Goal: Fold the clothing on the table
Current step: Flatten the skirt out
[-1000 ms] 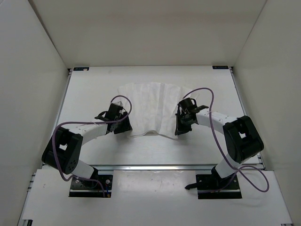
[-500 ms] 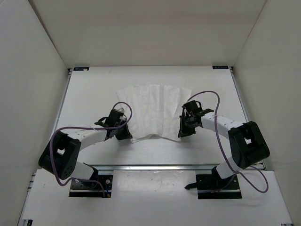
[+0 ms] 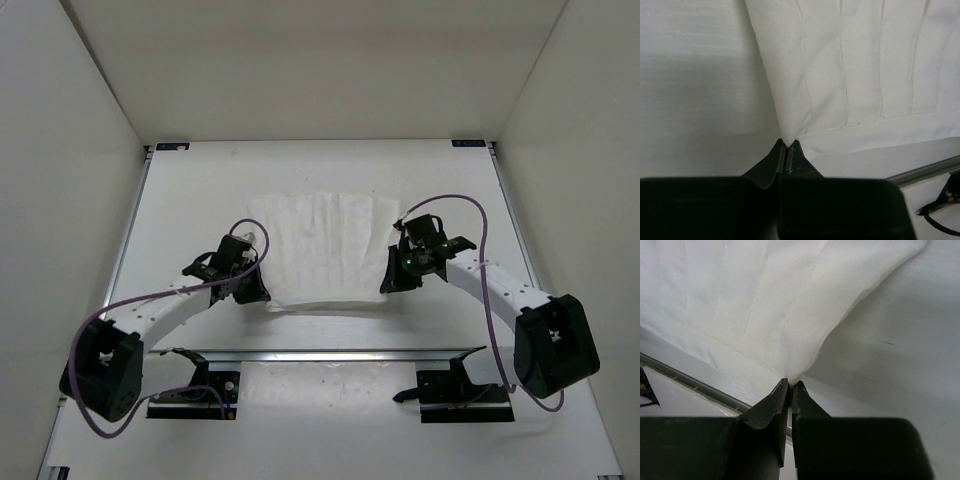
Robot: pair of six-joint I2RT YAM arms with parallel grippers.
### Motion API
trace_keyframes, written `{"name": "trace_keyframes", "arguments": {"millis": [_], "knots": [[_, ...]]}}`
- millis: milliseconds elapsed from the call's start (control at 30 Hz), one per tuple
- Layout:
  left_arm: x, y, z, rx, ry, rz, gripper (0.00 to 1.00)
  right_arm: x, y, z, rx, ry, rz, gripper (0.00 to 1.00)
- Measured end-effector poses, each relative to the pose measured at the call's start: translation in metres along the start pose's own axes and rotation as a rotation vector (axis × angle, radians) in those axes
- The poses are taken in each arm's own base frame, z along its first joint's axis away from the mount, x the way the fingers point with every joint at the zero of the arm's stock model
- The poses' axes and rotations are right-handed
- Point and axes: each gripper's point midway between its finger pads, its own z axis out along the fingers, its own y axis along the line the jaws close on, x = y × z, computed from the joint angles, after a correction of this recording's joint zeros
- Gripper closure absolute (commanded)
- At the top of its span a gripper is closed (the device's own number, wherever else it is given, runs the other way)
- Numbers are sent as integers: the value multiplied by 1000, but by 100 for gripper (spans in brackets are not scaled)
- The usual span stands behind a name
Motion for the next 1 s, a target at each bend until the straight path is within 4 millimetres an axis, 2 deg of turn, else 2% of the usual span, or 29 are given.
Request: {"name": "trace_keyframes", "arguments": {"millis": [133,367,433,500,567,600,667,700,733,767,833,867,900,933,1000], "knots": [[1,-8,-25,47,-51,15,100,7,9,-13,-18,-17,-21,100],[26,-11,-65,136,-92,13,100,58,22,-36,-86,3,-58,100],[27,-14,-77,166,-102,10,100,58,27,-50,-131,-38,-50,100],[18,-22,-89,190,-116,8,100,46,29,-63,-171,-90,-26,100],[-5,-34,-100,203,-126,0,100,22,33,-76,-201,-124,5,100],[-24,-41,-103,198,-138,-2,100,3,36,-83,-205,-144,12,100],[-76,-58,-111,176,-163,-1,100,-44,50,-99,-197,-182,-22,100],[-105,-67,-114,162,-186,3,100,-75,59,-107,-182,-206,-44,100],[-142,-80,-120,149,-212,13,100,-116,73,-119,-166,-270,-88,100],[-177,-95,-129,150,-260,27,100,-146,86,-133,-156,-328,-130,100],[-244,-126,-162,178,-403,63,100,-204,124,-178,-162,-516,-238,100],[-266,-139,-181,203,-473,80,100,-216,136,-198,-178,-587,-273,100],[-278,-146,-201,224,-534,93,100,-219,148,-220,-212,-656,-308,100],[-280,-149,-221,245,-582,103,100,-215,150,-237,-236,-701,-325,100],[-262,-143,-244,275,-640,111,100,-199,132,-254,-245,-760,-313,100]]}}
